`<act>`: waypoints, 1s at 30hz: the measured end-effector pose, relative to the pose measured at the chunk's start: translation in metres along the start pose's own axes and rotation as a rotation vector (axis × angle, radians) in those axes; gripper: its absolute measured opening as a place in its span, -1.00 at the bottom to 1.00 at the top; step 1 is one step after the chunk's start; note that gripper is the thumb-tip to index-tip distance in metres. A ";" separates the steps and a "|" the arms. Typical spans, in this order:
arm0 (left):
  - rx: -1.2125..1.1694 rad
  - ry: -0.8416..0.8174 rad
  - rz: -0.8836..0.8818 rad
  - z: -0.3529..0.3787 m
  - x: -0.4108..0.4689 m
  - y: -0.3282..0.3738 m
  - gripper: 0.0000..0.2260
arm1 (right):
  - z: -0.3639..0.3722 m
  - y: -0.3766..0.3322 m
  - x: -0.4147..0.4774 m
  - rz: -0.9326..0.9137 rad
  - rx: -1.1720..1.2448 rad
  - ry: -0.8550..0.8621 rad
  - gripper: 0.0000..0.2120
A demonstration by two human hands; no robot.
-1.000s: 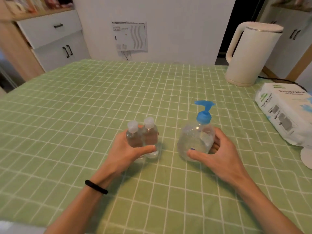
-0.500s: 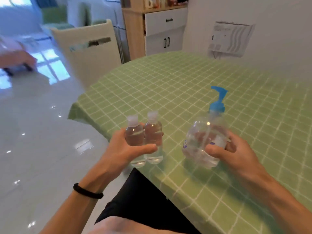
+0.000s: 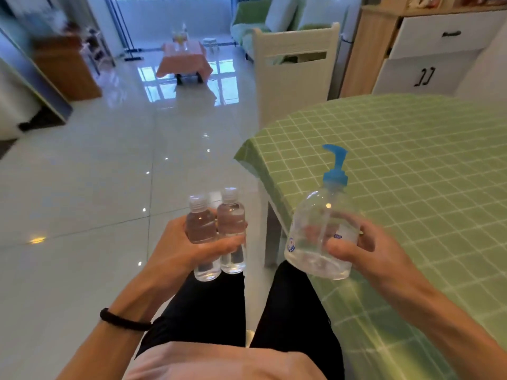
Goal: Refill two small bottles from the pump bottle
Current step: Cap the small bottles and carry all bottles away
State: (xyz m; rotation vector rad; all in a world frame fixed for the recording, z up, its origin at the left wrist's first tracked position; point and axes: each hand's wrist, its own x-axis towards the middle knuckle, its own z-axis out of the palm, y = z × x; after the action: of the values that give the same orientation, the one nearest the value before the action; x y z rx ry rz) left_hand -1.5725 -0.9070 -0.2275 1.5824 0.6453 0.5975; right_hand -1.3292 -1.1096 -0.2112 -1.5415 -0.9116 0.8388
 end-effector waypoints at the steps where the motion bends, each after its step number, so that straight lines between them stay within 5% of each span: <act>1: 0.001 0.028 -0.011 -0.007 -0.005 -0.002 -0.52 | 0.007 -0.001 0.007 -0.008 0.006 -0.051 -0.35; 10: -0.028 0.260 -0.114 -0.072 -0.035 -0.020 -0.60 | 0.068 -0.007 0.069 0.015 -0.028 -0.365 -0.48; 17: -0.058 0.274 -0.260 -0.109 0.008 -0.052 -0.62 | 0.095 0.007 0.121 0.137 -0.037 -0.480 -0.45; 24: -0.142 0.309 -0.454 -0.133 0.049 -0.035 -0.61 | 0.106 -0.016 0.163 0.323 -0.003 -0.377 -0.50; 30: -0.225 0.271 -0.626 -0.150 0.048 0.053 -0.63 | 0.107 -0.103 0.175 0.486 -0.018 -0.273 -0.42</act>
State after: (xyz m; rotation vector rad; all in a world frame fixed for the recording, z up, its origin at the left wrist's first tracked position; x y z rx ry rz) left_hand -1.6407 -0.7718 -0.1589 1.0157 1.1737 0.3926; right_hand -1.3568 -0.8961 -0.1311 -1.7202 -0.7417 1.4182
